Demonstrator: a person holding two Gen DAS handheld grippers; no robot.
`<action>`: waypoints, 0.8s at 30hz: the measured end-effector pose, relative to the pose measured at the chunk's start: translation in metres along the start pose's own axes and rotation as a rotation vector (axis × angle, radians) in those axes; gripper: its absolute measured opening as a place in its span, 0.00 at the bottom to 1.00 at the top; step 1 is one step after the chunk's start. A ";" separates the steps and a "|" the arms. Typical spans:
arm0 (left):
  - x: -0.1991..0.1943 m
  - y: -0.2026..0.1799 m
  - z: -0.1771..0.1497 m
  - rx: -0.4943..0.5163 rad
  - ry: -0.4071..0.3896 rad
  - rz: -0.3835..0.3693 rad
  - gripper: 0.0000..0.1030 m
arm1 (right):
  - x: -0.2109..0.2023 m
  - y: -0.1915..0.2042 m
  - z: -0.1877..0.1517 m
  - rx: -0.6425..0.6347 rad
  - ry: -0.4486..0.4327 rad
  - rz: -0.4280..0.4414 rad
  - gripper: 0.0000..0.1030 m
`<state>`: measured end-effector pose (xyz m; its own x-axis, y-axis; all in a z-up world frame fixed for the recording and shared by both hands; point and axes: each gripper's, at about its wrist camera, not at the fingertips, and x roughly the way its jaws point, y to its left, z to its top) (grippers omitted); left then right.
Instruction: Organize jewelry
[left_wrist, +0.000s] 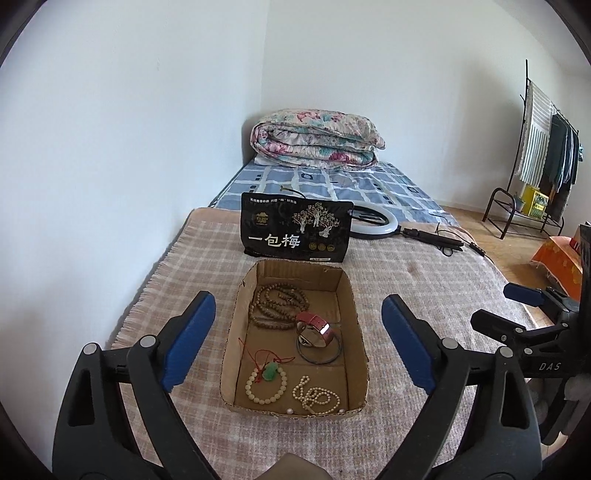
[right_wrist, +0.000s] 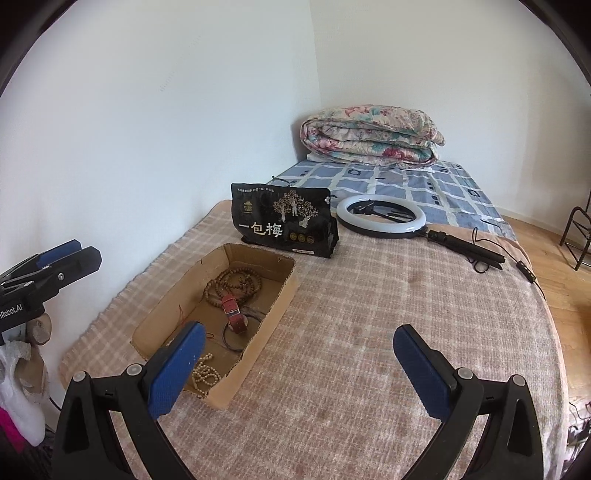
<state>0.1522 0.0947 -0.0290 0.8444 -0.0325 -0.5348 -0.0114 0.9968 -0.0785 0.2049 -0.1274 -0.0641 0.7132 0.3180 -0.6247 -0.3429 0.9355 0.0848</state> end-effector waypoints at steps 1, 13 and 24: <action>-0.002 -0.001 0.000 -0.001 -0.004 -0.002 0.94 | -0.003 -0.002 0.000 0.006 -0.003 -0.003 1.00; -0.015 -0.018 -0.004 0.047 -0.026 -0.008 0.94 | -0.017 -0.023 -0.006 0.018 -0.025 -0.052 1.00; -0.016 -0.022 -0.005 0.054 -0.028 -0.008 0.94 | -0.018 -0.028 -0.006 0.030 -0.035 -0.076 1.00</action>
<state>0.1359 0.0727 -0.0232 0.8590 -0.0387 -0.5106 0.0235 0.9991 -0.0362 0.1979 -0.1602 -0.0599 0.7574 0.2505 -0.6030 -0.2686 0.9613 0.0619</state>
